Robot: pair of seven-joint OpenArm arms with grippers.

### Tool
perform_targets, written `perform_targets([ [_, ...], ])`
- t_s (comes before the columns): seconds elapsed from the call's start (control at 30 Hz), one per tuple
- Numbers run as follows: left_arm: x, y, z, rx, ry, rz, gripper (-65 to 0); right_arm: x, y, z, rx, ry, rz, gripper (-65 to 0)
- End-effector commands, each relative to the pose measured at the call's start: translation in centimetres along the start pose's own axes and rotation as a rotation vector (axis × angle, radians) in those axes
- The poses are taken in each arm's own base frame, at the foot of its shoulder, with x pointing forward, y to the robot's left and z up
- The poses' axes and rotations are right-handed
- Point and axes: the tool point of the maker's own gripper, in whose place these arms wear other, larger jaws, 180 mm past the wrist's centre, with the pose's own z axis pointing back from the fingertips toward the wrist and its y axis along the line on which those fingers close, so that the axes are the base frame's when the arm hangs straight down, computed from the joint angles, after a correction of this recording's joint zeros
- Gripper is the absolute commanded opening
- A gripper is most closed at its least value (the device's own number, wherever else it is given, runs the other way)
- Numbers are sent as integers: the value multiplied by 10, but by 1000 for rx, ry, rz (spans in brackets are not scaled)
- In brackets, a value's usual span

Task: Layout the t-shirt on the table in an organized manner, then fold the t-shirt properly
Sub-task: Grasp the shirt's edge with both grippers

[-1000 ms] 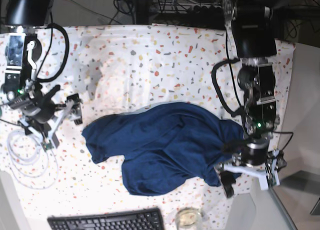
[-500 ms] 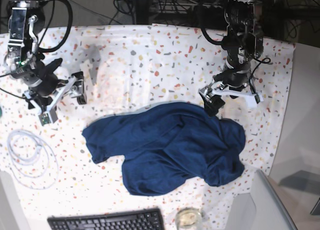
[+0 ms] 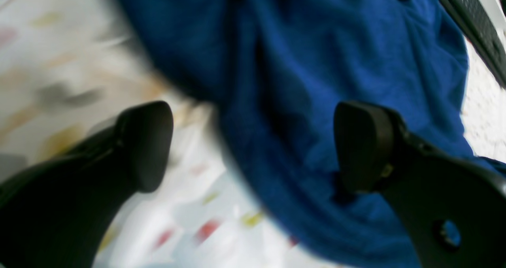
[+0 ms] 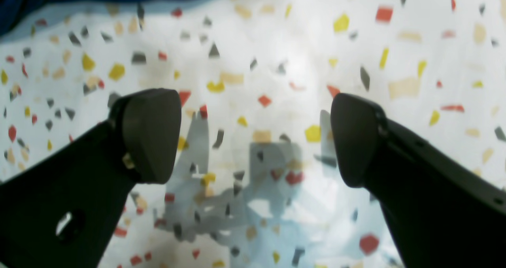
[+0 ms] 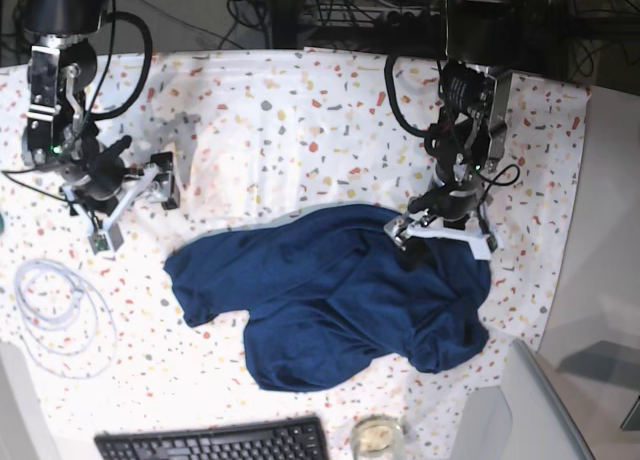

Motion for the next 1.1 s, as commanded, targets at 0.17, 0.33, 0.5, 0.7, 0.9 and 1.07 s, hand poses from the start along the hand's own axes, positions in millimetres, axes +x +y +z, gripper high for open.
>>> perform_targets([
  [0.17, 9, -25, -9, -58, 4, -21, -420, 31, -10, -12, 2, -43, -12, -95],
  [0.33, 61, -6, 14, -52, -108, -53, -650, 40, -8, -19, 14, -39, -4, -95],
  [0.5, 94, 9, 49, -39, -135, -20, -650, 33, 28, -28, 84, 2, 98, -120],
  [0.7, 97, 38, 75, 21, -118, 24, -650, 27, 71, -36, 169, -48, 166, -122],
  [0.9, 91, 78, 94, 108, -121, 42, -650, 46, 65, -46, 112, -102, 115, -116],
  [1.07, 77, 87, 99, 128, -91, 39, -650, 46, 61, -55, 105, -77, 104, -116],
])
